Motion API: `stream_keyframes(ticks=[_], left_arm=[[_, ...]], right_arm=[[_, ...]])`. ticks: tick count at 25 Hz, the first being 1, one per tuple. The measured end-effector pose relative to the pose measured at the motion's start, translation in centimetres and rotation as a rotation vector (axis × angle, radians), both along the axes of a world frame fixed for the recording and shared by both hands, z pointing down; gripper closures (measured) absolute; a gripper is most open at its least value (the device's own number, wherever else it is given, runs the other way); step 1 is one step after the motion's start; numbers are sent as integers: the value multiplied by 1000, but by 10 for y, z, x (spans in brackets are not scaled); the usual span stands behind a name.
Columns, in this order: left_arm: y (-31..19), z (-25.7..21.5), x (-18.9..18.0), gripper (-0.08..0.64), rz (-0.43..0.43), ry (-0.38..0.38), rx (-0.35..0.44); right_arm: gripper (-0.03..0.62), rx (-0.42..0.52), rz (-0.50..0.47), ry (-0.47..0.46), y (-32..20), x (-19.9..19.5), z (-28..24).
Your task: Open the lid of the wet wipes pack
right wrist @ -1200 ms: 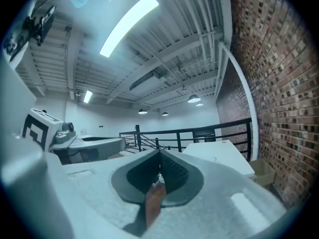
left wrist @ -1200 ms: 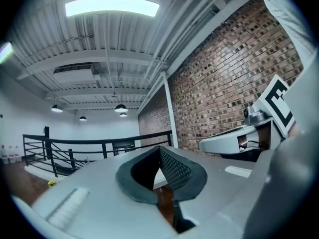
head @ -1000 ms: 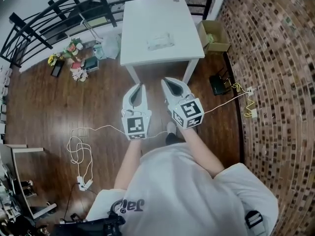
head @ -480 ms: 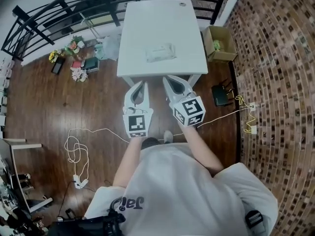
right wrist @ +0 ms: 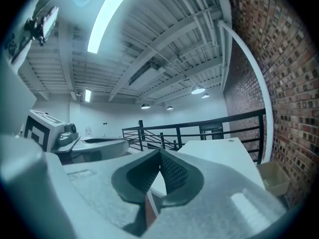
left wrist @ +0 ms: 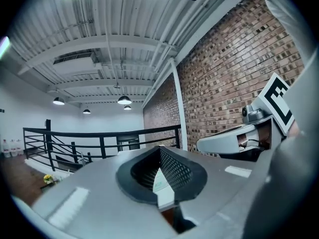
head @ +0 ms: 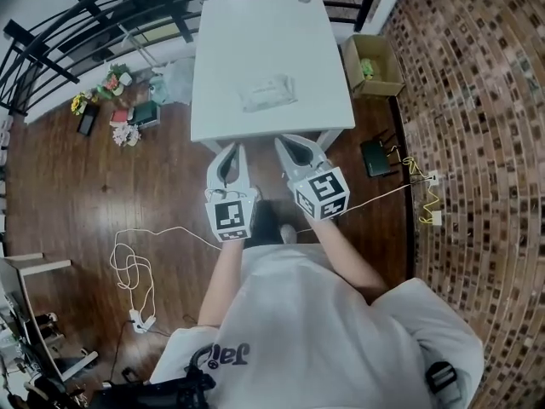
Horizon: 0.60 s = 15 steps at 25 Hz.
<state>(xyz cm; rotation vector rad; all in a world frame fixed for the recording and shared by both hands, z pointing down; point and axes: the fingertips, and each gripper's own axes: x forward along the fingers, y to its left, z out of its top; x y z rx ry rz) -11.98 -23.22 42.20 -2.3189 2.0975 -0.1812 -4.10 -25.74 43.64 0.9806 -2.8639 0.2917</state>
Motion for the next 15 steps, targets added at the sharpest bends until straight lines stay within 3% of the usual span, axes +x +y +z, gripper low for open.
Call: stream_keyframes(ticks=[15], left_arm=[[-161,-6,-81,543,98,30,3]], right_arm=[[604,12,81,79,-140,-79,7]])
